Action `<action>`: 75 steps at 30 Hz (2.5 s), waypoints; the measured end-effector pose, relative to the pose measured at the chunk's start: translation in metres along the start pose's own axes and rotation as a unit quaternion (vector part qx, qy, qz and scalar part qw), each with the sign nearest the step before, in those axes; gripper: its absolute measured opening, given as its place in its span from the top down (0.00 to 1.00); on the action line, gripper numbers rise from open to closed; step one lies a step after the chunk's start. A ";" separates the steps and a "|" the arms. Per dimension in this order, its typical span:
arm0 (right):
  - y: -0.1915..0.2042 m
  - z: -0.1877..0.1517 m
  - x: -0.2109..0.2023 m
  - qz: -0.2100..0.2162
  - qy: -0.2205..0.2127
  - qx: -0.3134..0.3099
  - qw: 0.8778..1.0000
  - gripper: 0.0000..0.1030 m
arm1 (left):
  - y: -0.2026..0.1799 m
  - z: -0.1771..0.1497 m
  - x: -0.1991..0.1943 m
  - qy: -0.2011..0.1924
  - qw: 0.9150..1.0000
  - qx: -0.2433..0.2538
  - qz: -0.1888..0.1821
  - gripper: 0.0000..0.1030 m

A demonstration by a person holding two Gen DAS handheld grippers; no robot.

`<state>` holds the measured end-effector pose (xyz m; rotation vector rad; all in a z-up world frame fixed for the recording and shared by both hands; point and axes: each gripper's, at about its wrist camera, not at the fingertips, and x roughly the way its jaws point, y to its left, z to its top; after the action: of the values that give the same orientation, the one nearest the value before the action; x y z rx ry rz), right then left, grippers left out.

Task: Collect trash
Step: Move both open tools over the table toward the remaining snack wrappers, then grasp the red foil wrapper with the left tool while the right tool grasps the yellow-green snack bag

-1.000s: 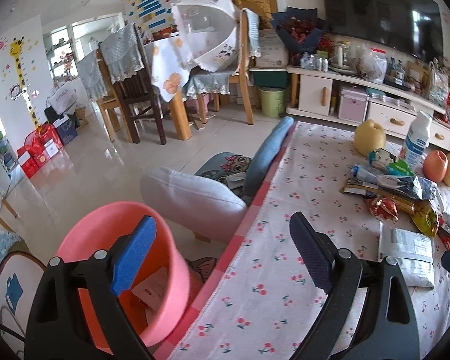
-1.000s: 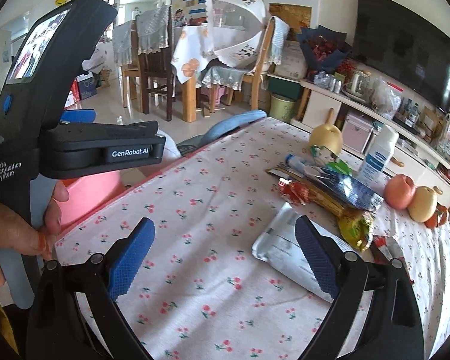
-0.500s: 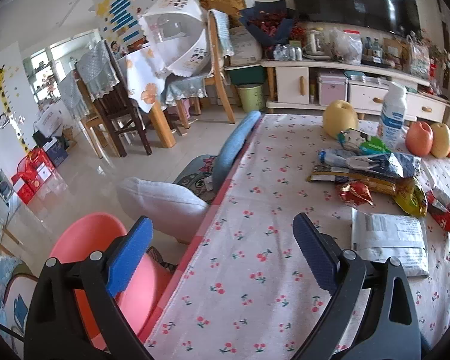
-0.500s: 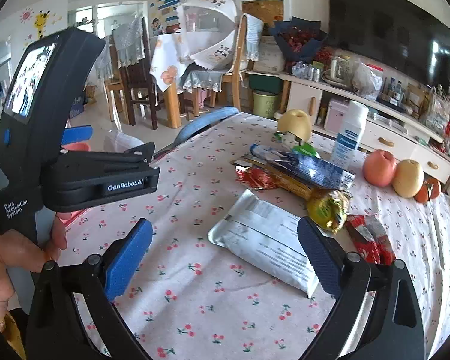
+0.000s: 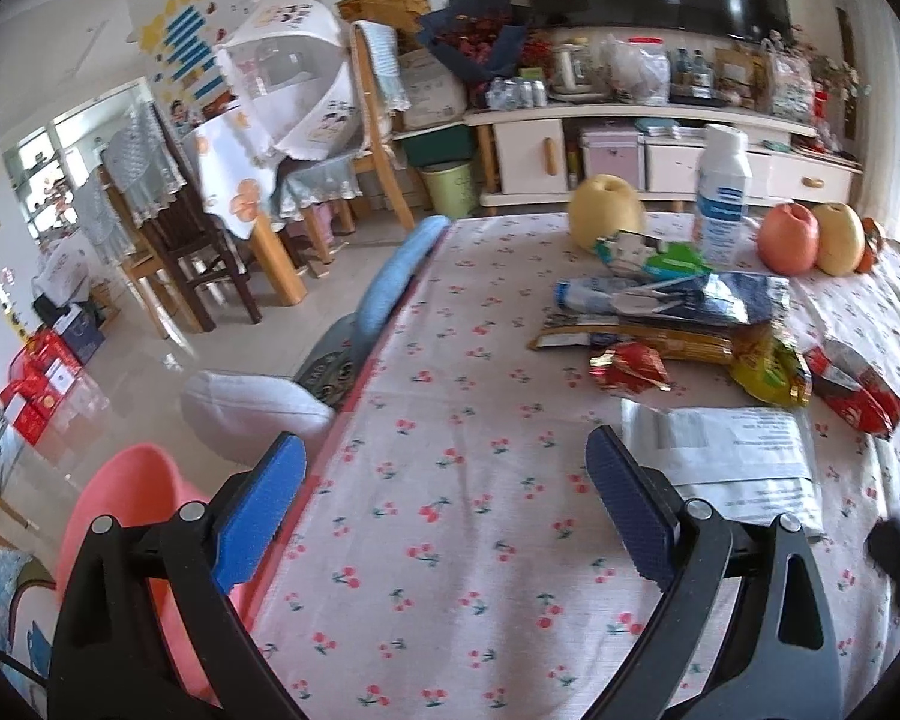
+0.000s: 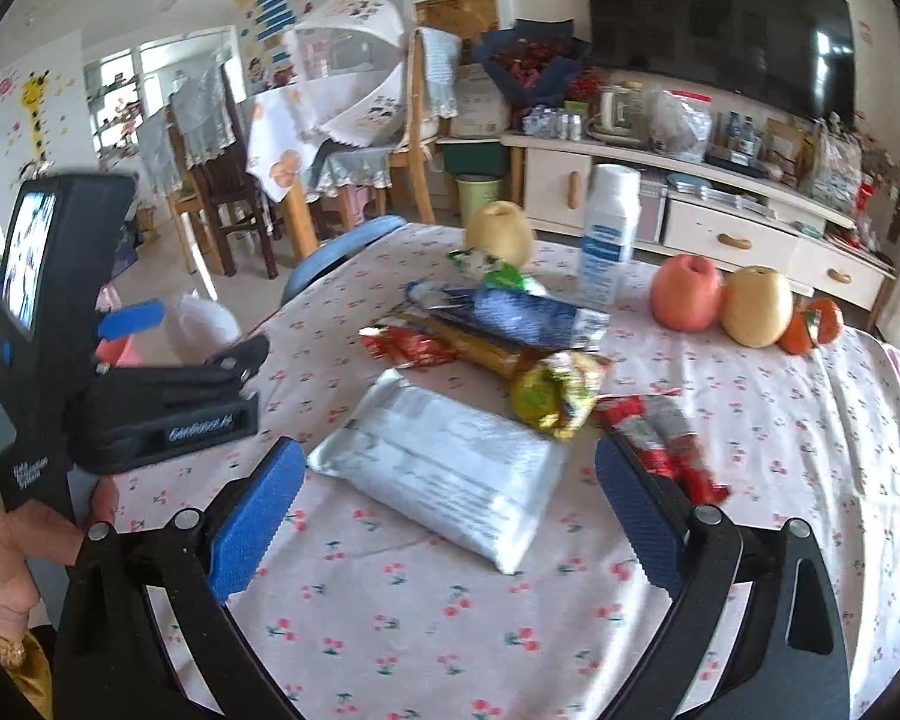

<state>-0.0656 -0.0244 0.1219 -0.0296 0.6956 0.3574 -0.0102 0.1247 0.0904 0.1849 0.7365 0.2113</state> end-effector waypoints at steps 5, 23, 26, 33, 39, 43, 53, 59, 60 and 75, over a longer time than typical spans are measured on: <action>-0.040 0.005 -0.010 -0.019 -0.002 0.032 0.999 0.06 | -0.015 0.000 -0.003 0.001 0.999 0.001 -0.052 0.08; -0.155 -0.003 0.026 -0.061 0.076 0.130 0.987 0.06 | -0.053 0.005 0.024 0.041 0.986 -0.044 -0.156 0.08; -0.150 -0.004 0.040 -0.052 0.098 0.115 0.987 0.06 | -0.051 0.012 0.040 0.046 0.986 -0.060 -0.151 0.08; -0.144 -0.003 0.059 -0.037 0.118 0.109 0.986 0.06 | -0.058 0.020 0.066 0.042 0.988 -0.066 -0.131 0.08; -0.144 -0.005 0.068 -0.032 0.128 0.106 0.986 0.06 | -0.071 0.025 0.094 0.057 0.989 -0.052 -0.127 0.08; -0.149 -0.004 0.074 -0.031 0.132 0.112 0.984 0.06 | -0.075 0.027 0.105 0.069 0.987 -0.057 -0.134 0.25; -0.153 -0.003 0.089 -0.028 0.140 0.114 0.983 0.06 | -0.083 0.026 0.115 0.082 0.984 -0.060 -0.144 0.42; -0.144 -0.004 0.094 -0.048 0.143 0.083 0.985 0.06 | -0.082 0.027 0.115 0.082 0.984 -0.063 -0.144 0.53; -0.142 -0.004 0.095 -0.052 0.144 0.078 0.985 0.06 | -0.081 0.026 0.115 0.082 0.984 -0.063 -0.143 0.54; -0.134 -0.006 0.099 -0.066 0.146 0.042 0.986 0.45 | -0.070 0.023 0.106 0.076 0.983 -0.077 -0.147 0.59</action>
<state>0.0453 -0.1205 0.0430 -0.0487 0.9929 0.1972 0.0908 0.0818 0.0223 -0.0886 0.8852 0.0006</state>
